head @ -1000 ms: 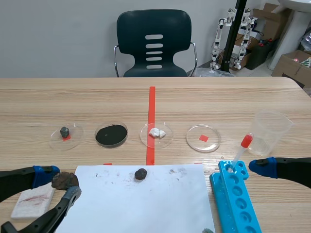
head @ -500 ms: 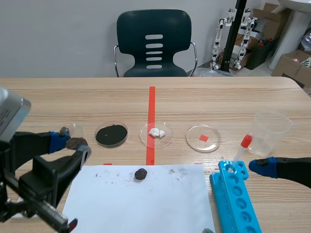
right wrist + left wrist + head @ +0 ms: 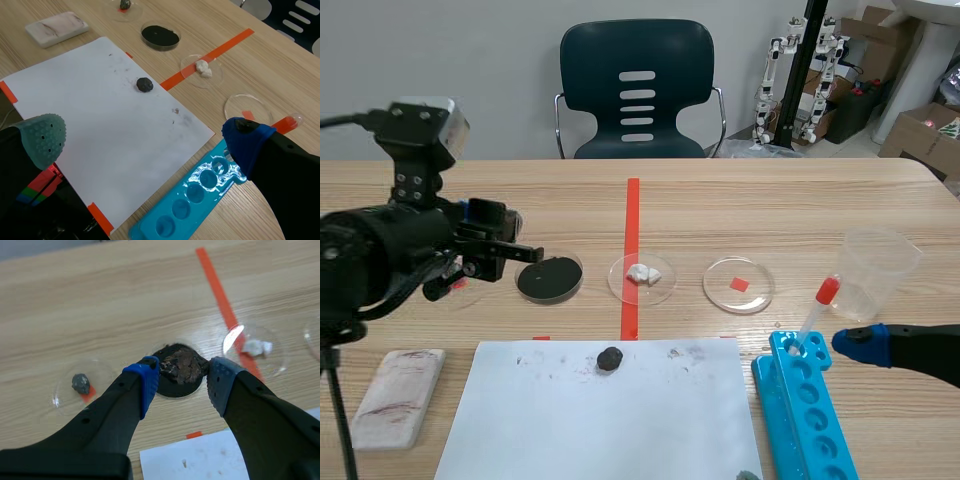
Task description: Lower the mineral onto the iron filings and hold still
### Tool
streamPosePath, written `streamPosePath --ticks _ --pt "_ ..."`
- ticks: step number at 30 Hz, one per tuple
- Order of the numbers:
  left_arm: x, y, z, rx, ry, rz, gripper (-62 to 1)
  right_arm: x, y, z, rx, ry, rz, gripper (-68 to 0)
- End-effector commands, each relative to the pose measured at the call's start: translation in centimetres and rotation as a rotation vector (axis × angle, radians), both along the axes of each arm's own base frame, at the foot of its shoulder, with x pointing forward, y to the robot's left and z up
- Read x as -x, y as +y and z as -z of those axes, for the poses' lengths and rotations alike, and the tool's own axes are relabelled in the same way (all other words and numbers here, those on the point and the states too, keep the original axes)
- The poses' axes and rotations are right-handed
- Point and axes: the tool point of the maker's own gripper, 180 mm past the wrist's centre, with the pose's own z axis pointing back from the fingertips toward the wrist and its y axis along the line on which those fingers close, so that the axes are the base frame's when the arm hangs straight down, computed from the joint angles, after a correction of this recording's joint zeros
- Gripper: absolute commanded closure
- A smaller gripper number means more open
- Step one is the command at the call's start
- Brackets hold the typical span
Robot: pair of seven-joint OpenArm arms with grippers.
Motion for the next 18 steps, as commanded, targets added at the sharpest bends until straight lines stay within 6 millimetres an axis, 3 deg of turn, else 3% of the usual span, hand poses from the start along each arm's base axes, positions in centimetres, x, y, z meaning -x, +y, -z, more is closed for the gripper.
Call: streamPosePath --ticks 1,10,18 --pt "-1.2 -0.2 0.1 0.014 -0.006 -0.006 -10.0 -0.3 0.0 -0.7 -0.017 -0.024 -0.001 -67.9" --pt "-5.9 -1.1 5.1 0.030 0.153 -0.022 -10.0 -0.3 0.0 -0.7 -0.017 -0.024 -0.001 -67.9" --pt "-8.1 -1.0 6.9 0.030 0.243 -0.053 -10.0 -0.3 0.0 -0.7 -0.017 -0.024 -0.001 -67.9"
